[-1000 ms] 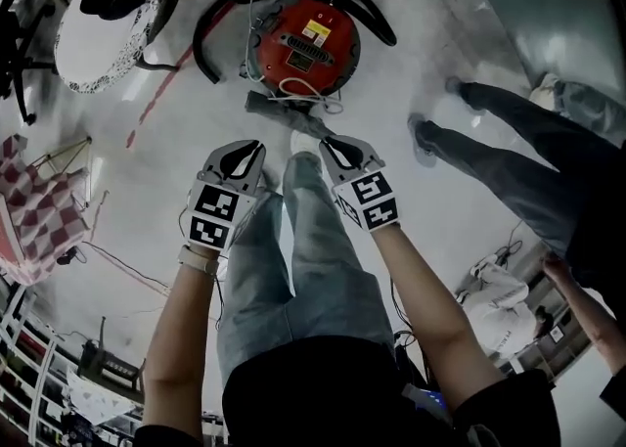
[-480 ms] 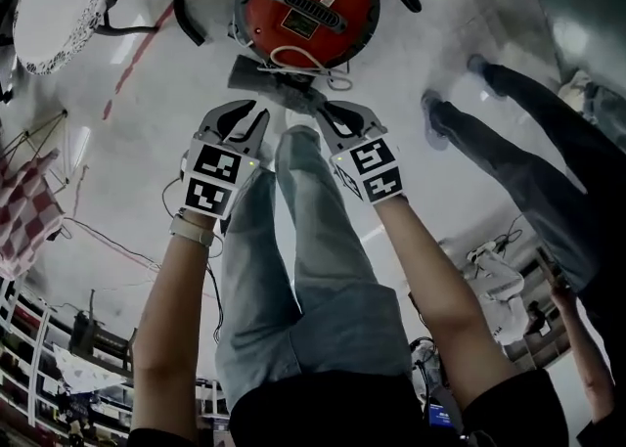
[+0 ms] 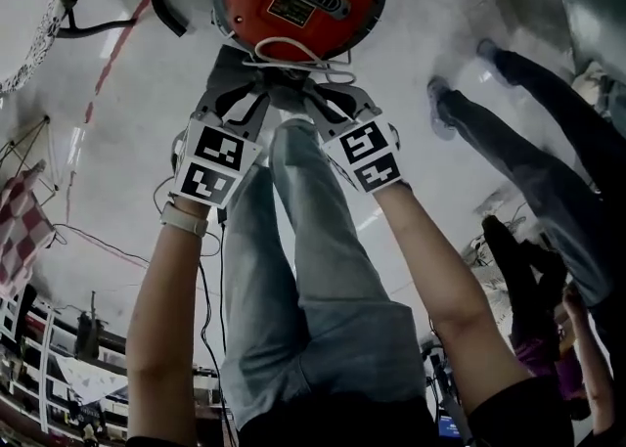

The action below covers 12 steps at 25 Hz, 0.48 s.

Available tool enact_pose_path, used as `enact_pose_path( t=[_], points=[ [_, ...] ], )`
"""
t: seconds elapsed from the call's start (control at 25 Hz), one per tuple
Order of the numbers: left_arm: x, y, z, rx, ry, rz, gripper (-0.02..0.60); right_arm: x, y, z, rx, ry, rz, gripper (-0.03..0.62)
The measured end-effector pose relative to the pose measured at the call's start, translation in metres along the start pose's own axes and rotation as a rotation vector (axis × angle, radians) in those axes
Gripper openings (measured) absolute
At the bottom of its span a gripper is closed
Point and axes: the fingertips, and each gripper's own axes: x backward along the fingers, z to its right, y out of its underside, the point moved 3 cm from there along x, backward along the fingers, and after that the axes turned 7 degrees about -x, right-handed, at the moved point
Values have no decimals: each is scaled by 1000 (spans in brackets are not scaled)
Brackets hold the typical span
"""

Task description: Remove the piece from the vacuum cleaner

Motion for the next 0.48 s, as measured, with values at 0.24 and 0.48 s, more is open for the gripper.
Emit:
enact_pose_path(
  t=[0.24, 0.48],
  points=[
    [-30, 11, -6, -55, 34, -64, 95, -15, 2, 1, -5, -40, -28, 67],
    [-46, 10, -2, -169, 98, -131, 104, -20, 3, -1, -18, -47, -40, 69]
  ],
)
